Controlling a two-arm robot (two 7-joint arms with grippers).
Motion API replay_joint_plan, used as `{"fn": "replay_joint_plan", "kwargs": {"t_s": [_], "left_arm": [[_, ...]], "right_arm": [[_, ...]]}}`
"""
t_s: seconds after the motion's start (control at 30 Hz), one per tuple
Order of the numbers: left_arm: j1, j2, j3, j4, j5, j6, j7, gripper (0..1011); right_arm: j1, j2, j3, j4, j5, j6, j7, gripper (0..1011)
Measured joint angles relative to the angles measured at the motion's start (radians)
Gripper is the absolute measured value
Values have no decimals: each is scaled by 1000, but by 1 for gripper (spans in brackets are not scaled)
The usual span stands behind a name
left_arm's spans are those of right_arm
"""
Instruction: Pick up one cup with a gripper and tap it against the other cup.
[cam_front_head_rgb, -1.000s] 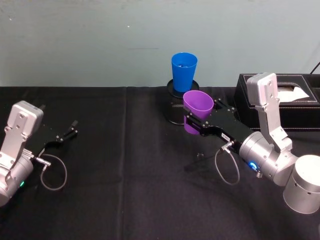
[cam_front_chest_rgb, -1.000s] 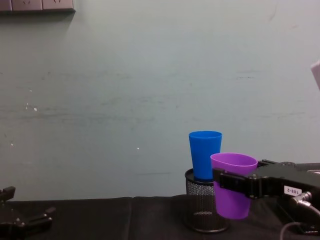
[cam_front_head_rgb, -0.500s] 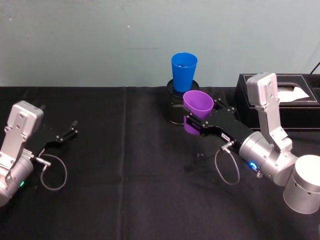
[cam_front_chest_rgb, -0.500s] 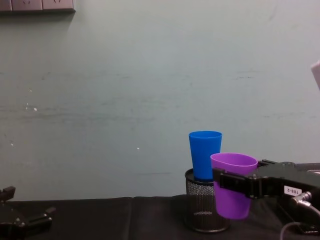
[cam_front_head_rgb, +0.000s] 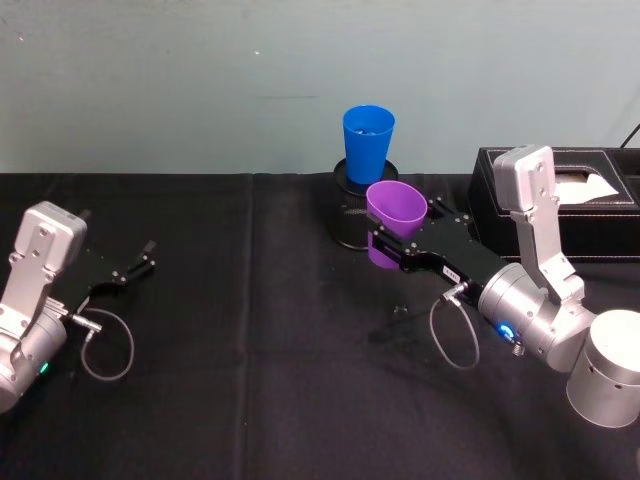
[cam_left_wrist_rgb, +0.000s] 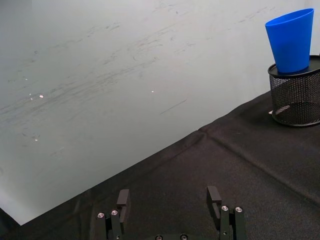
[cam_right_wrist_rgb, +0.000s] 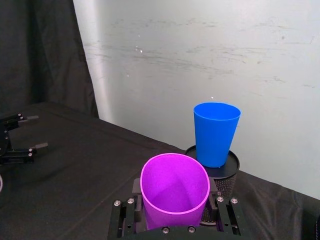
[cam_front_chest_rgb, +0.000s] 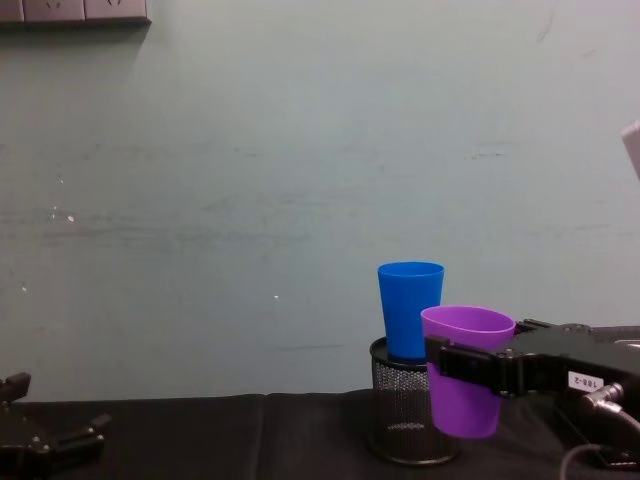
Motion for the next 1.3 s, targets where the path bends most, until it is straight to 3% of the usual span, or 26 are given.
{"fn": "replay_joint_plan", "kwargs": {"t_s": [1.3], "left_arm": [[0, 0, 0, 0, 0, 0, 0, 1000]], "right_arm": [[0, 0, 0, 0, 0, 0, 0, 726]]}}
